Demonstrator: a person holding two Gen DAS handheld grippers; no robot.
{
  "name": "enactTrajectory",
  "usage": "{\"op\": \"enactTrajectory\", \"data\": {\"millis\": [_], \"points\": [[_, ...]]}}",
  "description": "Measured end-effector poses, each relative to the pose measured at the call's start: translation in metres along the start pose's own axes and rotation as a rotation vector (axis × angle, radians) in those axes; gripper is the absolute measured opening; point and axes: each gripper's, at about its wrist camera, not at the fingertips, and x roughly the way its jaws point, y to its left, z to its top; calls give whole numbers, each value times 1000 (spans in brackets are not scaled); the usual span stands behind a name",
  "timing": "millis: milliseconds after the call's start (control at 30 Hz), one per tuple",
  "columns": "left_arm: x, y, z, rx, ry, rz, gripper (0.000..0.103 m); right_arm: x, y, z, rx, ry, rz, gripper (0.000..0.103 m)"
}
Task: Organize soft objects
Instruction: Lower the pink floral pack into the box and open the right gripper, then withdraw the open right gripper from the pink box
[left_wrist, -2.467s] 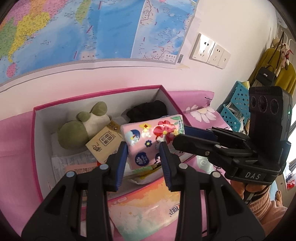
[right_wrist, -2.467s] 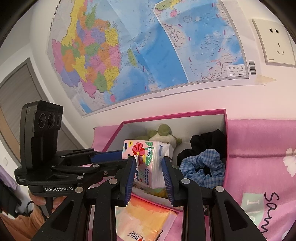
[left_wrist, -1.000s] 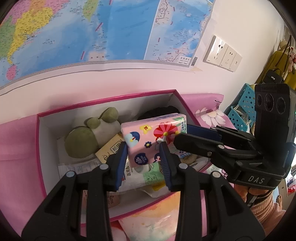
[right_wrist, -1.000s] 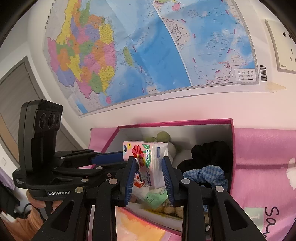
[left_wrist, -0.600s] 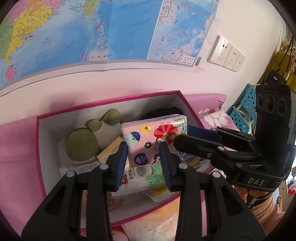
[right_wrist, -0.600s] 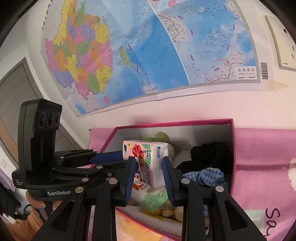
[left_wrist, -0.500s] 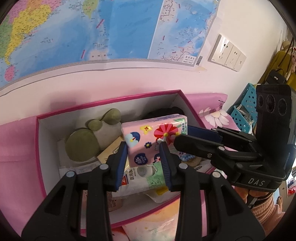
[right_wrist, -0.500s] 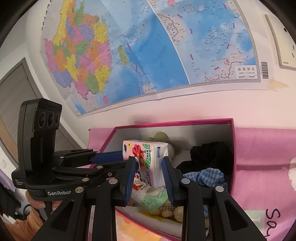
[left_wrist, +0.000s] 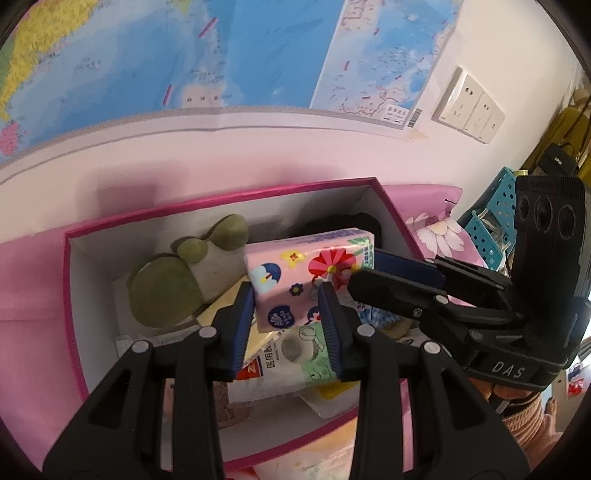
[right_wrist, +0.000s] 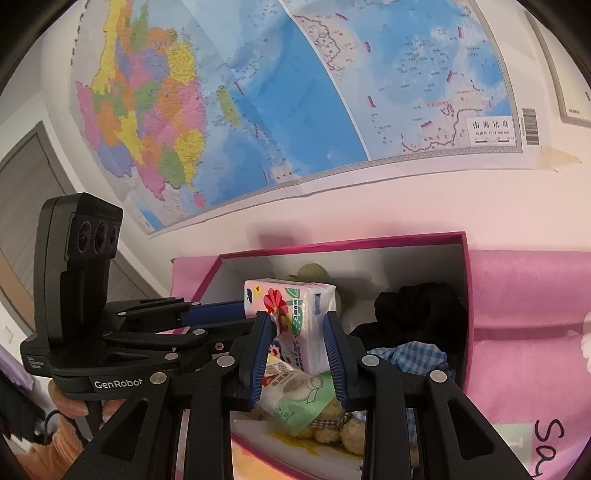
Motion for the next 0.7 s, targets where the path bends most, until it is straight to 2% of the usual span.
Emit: {"op": "enactTrajectory", "data": {"millis": [200,233,367,500,600,700], "points": [[9,9,7,-37,42,-8,37,14,-9,5,41,8,-16,31],[10,10,7,-39,43,-7,37,17,-11,6,53,6,-29,34],[4,13,6,-48,26,-3,37,16,-16,5,75,-15,-62,40],[-9,14,-1,-42,-23,-5,38,7,-10,0,36,-29,-88,45],[-23,12,-11,-25,-76,3,45,-4,-8,-6,22,-40,-99,46],[-44,8,-27,10,-151,14,59,-17,-2,-13,-3,-57,-112,51]]}}
